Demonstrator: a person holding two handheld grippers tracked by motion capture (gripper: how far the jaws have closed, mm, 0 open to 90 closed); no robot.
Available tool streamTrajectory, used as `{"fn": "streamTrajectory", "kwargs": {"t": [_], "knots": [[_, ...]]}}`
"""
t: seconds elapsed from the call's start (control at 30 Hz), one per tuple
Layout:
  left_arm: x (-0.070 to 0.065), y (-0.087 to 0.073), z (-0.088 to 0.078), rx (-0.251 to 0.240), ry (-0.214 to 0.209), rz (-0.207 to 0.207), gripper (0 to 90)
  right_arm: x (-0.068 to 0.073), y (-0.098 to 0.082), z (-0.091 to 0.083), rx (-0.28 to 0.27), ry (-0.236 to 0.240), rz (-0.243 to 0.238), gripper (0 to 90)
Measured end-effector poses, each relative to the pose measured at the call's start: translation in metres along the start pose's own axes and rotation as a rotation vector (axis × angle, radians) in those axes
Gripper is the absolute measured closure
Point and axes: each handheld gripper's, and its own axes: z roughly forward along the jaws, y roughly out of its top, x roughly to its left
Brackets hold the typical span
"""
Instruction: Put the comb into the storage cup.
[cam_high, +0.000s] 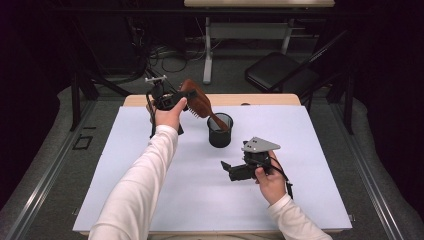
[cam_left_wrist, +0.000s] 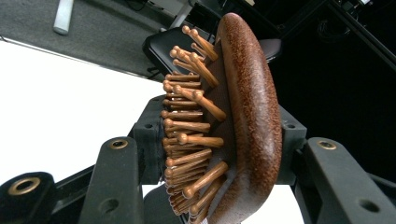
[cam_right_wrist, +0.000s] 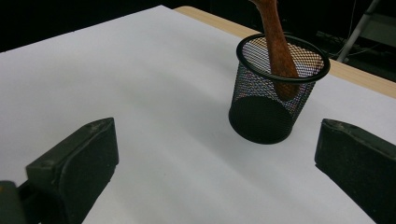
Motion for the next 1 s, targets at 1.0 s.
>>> {"fn": "streamTrajectory", "kwargs": {"t": [1.0], "knots": [[-0.001, -0.011, 0.011, 0.021, 0.009, 0.026, 50.3, 0.001, -0.001, 0.001, 0.007, 0.001, -0.001, 0.0]]}}
